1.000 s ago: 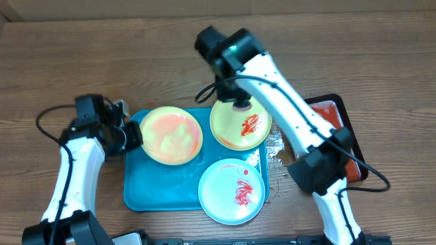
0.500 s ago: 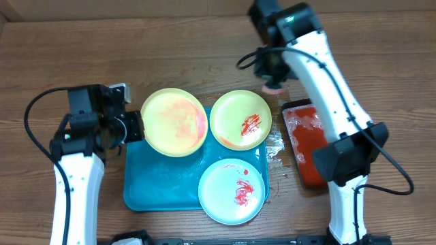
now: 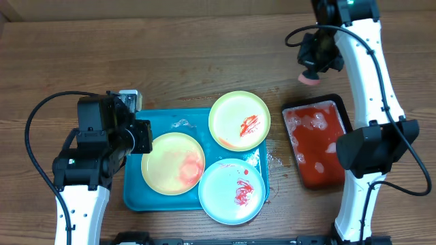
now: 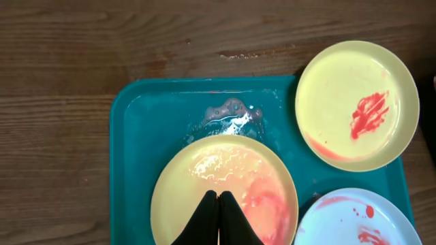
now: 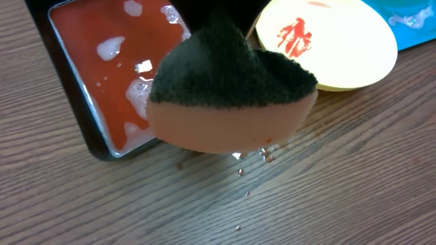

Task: Clean dirty plates on tray and stack at the side
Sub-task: 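Carry the sponge with the right gripper over the black water tray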

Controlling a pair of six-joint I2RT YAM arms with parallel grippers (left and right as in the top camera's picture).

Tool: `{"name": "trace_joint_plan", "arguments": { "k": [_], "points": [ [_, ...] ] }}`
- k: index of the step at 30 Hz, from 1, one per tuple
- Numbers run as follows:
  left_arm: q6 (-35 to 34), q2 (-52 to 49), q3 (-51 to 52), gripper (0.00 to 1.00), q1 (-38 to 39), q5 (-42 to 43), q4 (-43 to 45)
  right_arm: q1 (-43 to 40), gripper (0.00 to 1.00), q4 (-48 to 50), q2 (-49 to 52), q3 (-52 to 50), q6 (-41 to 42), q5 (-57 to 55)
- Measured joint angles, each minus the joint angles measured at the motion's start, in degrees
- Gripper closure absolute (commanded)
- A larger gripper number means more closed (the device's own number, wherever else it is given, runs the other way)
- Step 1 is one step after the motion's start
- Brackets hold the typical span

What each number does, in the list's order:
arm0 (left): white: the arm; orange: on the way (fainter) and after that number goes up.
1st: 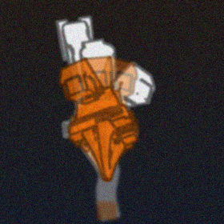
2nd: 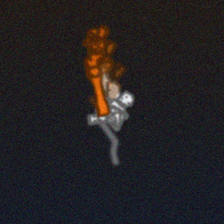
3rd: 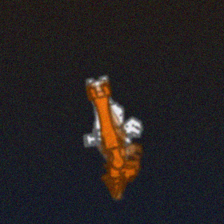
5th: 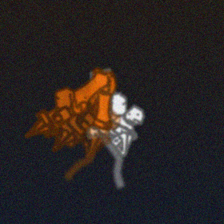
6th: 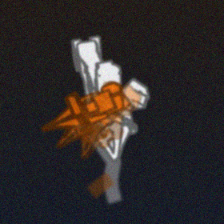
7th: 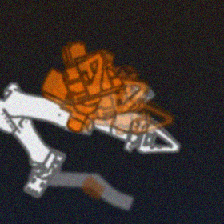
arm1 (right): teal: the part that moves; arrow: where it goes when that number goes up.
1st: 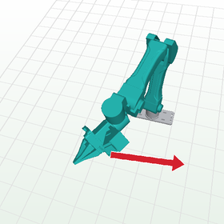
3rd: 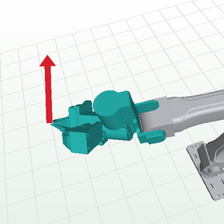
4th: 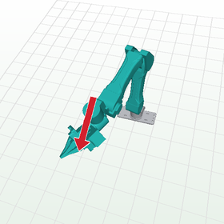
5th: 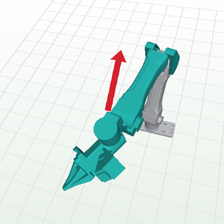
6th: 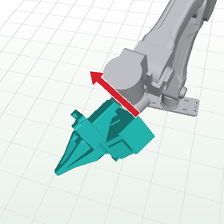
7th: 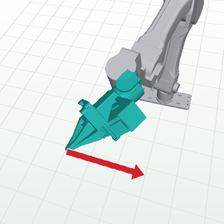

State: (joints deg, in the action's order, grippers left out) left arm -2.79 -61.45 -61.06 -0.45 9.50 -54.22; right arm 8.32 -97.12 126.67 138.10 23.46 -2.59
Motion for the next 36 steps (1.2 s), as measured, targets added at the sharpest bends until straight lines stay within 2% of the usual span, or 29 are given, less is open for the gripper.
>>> {"name": "trace_joint_plan", "arguments": {
  "k": [3, 5, 6, 9, 10, 12, 17, 20, 21, 22, 25, 27, 28, 36],
  "points": [
    [-0.1, 0.0, -0.1, 0.94, 0.0, -0.4, 0.0, 0.1, 0.96, 0.0, 0.0, 0.0, -1.1, 1.2],
    [-0.5, -0.2, -0.1, 0.8, 0.0, -0.9, 0.0, 0.4, 0.96, 0.0, 0.0, 0.0, -1.4, 1.8],
    [-1.1, -0.5, -0.2, 0.67, 0.0, -1.2, 0.0, 0.5, 0.96, 0.0, 0.0, 0.0, -1.5, 2.1],
    [-2.7, -2.7, -0.3, 0.39, 0.0, -1.7, -0.2, 0.9, 0.96, 0.0, 0.0, 0.0, -1.9, 2.6],
    [-3.0, -4.1, -0.3, 0.22, 0.0, -1.7, -0.5, 0.9, 0.96, 0.0, 0.0, 0.0, -1.9, 2.6],
    [-3.9, -6.8, -0.3, 0.0, 0.0, -1.9, -1.2, 0.9, 0.96, 0.0, 0.0, 0.0, -2.1, 2.7],
    [-6.7, -13.7, -0.3, 0.0, 0.0, -2.1, -2.8, 0.9, 0.88, 0.0, 0.0, 0.0, -2.5, 2.8],
    [-8.0, -16.3, -0.3, 0.0, 0.0, -3.1, -2.9, 0.9, 0.88, 0.0, 0.0, 0.0, -2.7, 2.8],
    [-8.7, -16.9, -0.3, 0.01, 0.0, -4.1, -3.1, 0.9, 0.92, 0.0, 0.0, 0.0, -2.7, 2.8],
    [-9.3, -17.3, -0.3, 0.04, -0.1, -5.3, -3.3, 0.9, 0.96, 0.0, 0.0, 0.0, -2.7, 2.8],
    [-10.6, -18.1, -0.3, 0.09, -1.3, -8.1, -3.4, 0.9, 0.96, 0.0, 0.0, -0.5, -2.1, 2.7],
    [-10.6, -18.1, -0.3, 0.21, -2.8, -8.6, -3.4, 0.9, 0.96, 0.1, -0.3, -3.0, -0.3, 2.1],
    [-10.6, -18.1, -0.3, 0.22, -3.7, -8.7, -3.2, 0.9, 0.96, 0.0, -0.4, -4.7, 0.5, 1.6],
    [-8.6, -18.2, -0.3, 0.13, -6.4, -5.4, -1.2, 0.9, 0.96, 0.1, -0.5, -22.3, 5.6, -2.9]
  ]
}}
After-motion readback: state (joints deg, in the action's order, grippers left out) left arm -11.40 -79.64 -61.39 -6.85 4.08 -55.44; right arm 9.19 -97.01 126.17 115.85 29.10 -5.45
